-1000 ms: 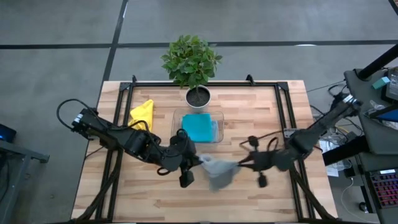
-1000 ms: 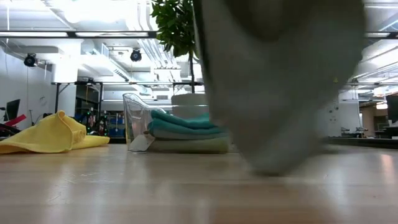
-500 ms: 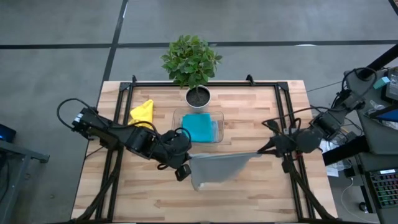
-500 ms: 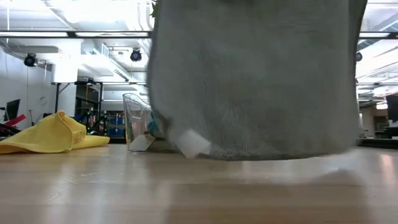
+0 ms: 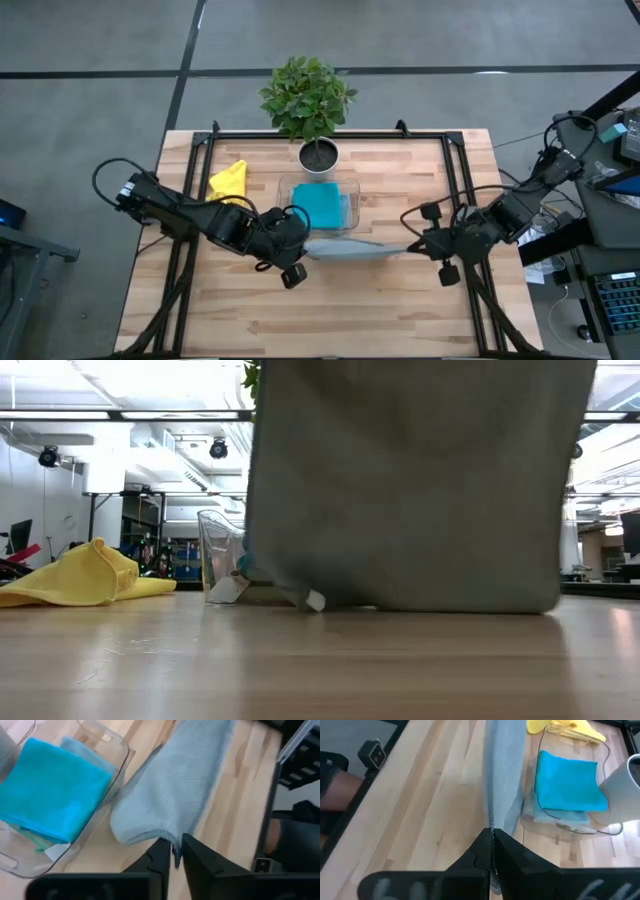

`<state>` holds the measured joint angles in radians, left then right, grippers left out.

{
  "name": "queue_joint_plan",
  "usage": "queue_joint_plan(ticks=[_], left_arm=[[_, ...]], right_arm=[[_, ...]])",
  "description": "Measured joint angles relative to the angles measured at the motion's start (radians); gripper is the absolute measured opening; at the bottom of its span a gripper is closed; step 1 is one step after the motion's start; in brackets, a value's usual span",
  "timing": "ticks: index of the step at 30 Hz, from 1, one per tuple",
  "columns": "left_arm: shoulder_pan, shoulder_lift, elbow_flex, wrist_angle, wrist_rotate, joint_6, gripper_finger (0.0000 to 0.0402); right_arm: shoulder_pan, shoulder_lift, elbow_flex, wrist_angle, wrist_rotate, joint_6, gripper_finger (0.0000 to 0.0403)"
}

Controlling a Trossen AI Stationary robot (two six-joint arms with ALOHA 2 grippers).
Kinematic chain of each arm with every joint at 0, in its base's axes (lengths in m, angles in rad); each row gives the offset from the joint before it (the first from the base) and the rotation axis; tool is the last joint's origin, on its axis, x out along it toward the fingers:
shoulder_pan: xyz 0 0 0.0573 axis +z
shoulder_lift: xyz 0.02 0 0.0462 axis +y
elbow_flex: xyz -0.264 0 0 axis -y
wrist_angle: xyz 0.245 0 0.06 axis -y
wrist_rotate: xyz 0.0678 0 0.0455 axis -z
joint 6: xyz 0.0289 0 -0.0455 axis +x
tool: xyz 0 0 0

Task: Fold microfiber towels
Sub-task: Fold the gray microfiber cloth

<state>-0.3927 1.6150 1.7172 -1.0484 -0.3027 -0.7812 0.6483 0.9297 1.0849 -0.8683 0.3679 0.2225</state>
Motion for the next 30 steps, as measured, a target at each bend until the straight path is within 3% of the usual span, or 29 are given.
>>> queue_joint_plan(ticks=[5,10,13,19,22,25,30], left_arm=[[0.001,0.0,-0.049,0.0,0.012,0.002,0.0096],[0.019,0.0,-0.142,0.072,-0.016,0.033,0.0149],[0.02,0.0,-0.238,0.268,-0.021,0.126,0.0162],[0.007,0.0,-0.524,0.994,-0.02,0.416,0.0164],[-0.002,0.022,-0.609,1.238,-0.055,0.482,0.0164],[-0.013,0.078,-0.602,1.293,-0.103,0.496,0.0164],[-0.021,0.224,-0.48,1.294,-0.122,0.535,0.0164]], right_arm=[[0.0,-0.006,-0.01,-0.008,0.013,0.016,0.0008],[-0.001,-0.023,-0.01,-0.079,0.186,0.092,0.0008],[-0.001,-0.019,-0.015,-0.123,0.208,0.163,0.0008],[-0.001,-0.017,-0.048,-0.131,0.207,0.227,0.0008],[-0.001,-0.017,-0.055,-0.131,0.204,0.246,0.0008],[-0.001,-0.017,-0.055,-0.128,0.185,0.259,0.0008],[-0.001,-0.017,-0.055,-0.117,0.181,0.286,0.0008]])
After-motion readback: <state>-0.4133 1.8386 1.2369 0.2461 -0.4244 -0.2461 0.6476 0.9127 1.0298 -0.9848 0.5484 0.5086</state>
